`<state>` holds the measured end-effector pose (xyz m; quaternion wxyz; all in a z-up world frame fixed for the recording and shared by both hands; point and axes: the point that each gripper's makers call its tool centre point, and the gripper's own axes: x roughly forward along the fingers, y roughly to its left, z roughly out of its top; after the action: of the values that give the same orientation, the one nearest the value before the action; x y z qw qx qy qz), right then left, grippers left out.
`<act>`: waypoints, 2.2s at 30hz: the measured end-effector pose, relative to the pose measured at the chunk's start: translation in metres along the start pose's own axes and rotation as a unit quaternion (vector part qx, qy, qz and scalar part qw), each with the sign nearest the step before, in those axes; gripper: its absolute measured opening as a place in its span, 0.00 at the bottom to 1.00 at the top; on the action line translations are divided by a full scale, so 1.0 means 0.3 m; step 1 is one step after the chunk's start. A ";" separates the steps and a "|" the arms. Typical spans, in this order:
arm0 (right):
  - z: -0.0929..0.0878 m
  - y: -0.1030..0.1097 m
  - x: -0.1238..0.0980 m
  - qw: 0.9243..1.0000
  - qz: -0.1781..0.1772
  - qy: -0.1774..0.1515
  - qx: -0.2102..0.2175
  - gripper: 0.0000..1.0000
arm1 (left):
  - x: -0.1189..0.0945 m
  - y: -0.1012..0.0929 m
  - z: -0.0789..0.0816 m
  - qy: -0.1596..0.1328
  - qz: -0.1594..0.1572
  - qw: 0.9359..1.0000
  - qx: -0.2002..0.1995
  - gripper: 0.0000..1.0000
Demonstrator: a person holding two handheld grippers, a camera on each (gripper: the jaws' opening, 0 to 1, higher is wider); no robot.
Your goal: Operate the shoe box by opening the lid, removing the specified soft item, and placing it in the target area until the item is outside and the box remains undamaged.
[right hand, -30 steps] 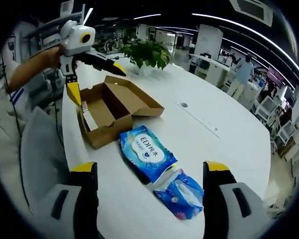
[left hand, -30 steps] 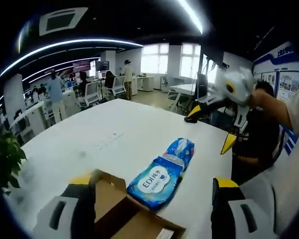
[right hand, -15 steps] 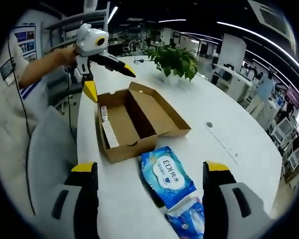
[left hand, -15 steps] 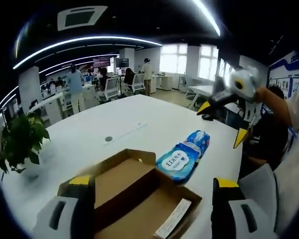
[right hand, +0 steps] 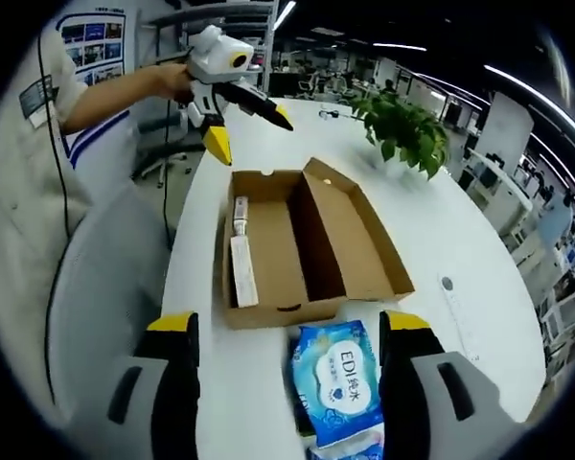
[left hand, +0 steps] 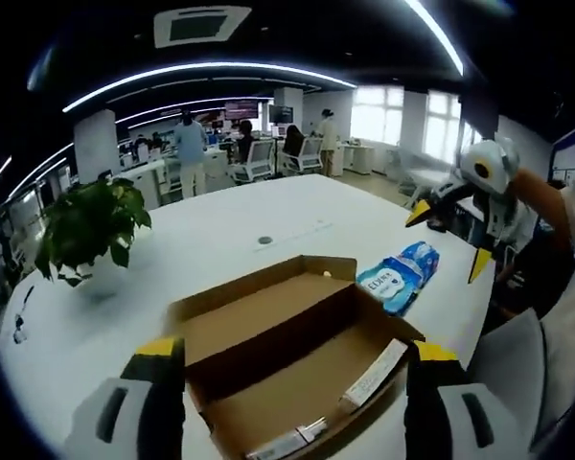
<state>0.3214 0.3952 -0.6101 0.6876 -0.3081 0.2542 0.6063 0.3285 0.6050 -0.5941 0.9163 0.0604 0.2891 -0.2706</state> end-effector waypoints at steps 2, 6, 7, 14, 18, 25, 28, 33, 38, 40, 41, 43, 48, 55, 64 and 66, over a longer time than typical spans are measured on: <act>0.005 0.004 0.021 1.000 0.008 0.005 -0.013 0.69 | -0.015 0.031 -0.025 0.001 0.019 1.000 -0.008 0.89; 0.015 0.013 0.082 0.999 0.026 0.010 -0.031 0.65 | -0.026 0.078 -0.089 0.004 0.038 0.998 -0.054 0.80; 0.014 0.015 0.088 0.999 0.028 0.012 -0.033 0.64 | -0.029 0.085 -0.100 0.004 0.041 0.997 -0.060 0.78; -0.005 0.051 0.199 0.996 0.057 0.039 -0.058 0.60 | -0.042 0.152 -0.205 0.017 0.078 0.992 -0.097 0.69; -0.019 0.068 0.257 0.994 0.065 0.053 -0.068 0.58 | -0.047 0.196 -0.265 0.022 0.103 0.986 -0.126 0.56; -0.041 0.071 0.334 0.993 0.064 0.070 -0.075 0.50 | -0.061 0.236 -0.362 0.039 0.131 0.970 -0.203 0.36; -0.044 0.085 0.371 0.992 0.073 0.072 -0.072 0.47 | -0.061 0.243 -0.389 0.047 0.135 0.966 -0.215 0.29; -0.063 0.108 0.428 0.988 0.092 0.084 -0.089 0.43 | -0.052 0.243 -0.428 0.059 0.137 0.961 -0.231 0.25; -0.074 0.123 0.467 0.986 0.109 0.090 -0.093 0.39 | -0.045 0.236 -0.451 0.068 0.135 0.960 -0.237 0.20; -0.078 0.125 0.480 0.985 0.114 0.092 -0.089 0.39 | -0.041 0.237 -0.462 0.072 0.135 0.959 -0.238 0.18; -0.079 0.125 0.484 0.985 0.115 0.092 -0.086 0.39 | -0.039 0.236 -0.470 0.075 0.135 0.959 -0.238 0.17; -0.080 0.127 0.491 0.985 0.121 0.093 -0.079 0.38 | -0.036 0.235 -0.482 0.081 0.134 0.958 -0.238 0.13; -0.085 0.135 0.508 0.985 0.133 0.094 -0.061 0.36 | -0.025 0.218 -0.482 0.075 0.120 0.955 -0.260 0.06; -0.096 0.161 0.536 0.984 0.141 0.094 -0.050 0.24 | -0.025 0.221 -0.483 0.079 0.125 0.956 -0.255 0.06; -0.095 0.170 0.529 0.984 0.144 0.092 -0.046 0.17 | -0.025 0.229 -0.486 0.081 0.131 0.956 -0.251 0.06; -0.090 0.174 0.526 0.985 0.145 0.089 -0.040 0.17 | -0.024 0.235 -0.488 0.080 0.133 0.956 -0.251 0.06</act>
<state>0.2916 0.4862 -0.7487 0.5543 -0.3484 0.3317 0.6793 0.2883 0.7070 -0.7140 0.9037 -0.1118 0.4091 -0.0593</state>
